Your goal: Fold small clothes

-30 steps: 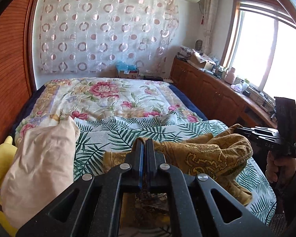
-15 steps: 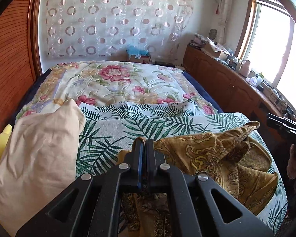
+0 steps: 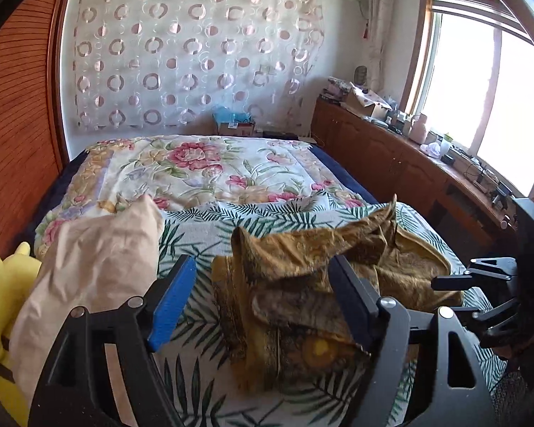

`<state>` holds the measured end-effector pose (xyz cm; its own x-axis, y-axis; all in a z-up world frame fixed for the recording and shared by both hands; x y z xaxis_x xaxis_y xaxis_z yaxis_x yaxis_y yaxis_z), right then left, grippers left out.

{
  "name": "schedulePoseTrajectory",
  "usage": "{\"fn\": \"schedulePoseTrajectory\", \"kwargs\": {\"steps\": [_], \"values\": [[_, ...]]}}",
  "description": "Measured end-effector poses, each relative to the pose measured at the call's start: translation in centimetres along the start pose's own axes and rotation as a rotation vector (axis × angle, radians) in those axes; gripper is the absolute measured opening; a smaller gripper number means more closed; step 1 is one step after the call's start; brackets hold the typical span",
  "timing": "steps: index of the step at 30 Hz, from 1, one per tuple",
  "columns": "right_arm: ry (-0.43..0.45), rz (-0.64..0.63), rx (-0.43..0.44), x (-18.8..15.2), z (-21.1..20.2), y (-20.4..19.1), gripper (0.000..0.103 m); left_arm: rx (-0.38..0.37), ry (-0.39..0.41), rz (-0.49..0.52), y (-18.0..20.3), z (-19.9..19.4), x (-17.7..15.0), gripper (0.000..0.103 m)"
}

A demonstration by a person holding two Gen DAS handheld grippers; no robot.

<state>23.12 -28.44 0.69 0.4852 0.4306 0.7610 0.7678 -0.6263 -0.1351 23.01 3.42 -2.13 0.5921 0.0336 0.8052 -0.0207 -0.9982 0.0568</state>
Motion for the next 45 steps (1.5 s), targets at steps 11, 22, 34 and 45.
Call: {"fn": "schedulePoseTrajectory", "kwargs": {"steps": [11, 22, 34, 45], "values": [[-0.134, -0.068, -0.006, -3.2, 4.9, -1.6, 0.045, -0.034, -0.046, -0.005, 0.0, -1.7, -3.6, 0.077], [-0.146, -0.123, -0.069, -4.0, 5.5, -1.0, 0.018, -0.036, -0.051, 0.001, 0.3, -1.9, -4.0, 0.077], [-0.031, -0.114, -0.046, -1.6, 0.5, -0.3, 0.002, -0.028, -0.065, 0.004, 0.5, -1.7, -3.9, 0.077], [0.085, -0.123, -0.252, 4.5, -1.9, 5.6, 0.002, -0.026, -0.079, 0.007, 0.8, -0.4, -3.7, 0.077]]}}
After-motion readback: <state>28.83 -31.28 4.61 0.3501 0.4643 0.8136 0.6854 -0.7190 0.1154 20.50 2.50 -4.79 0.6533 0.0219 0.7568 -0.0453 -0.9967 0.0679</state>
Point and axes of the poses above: each gripper's, at about its wrist camera, not at the fingertips, and z roughly the way its jaws point, y to its right, x to its top, the point moved 1 cm from there along z, roughly the way its jaws point, and after that the axes turned 11 degrees about x, right-handed, at the moved point
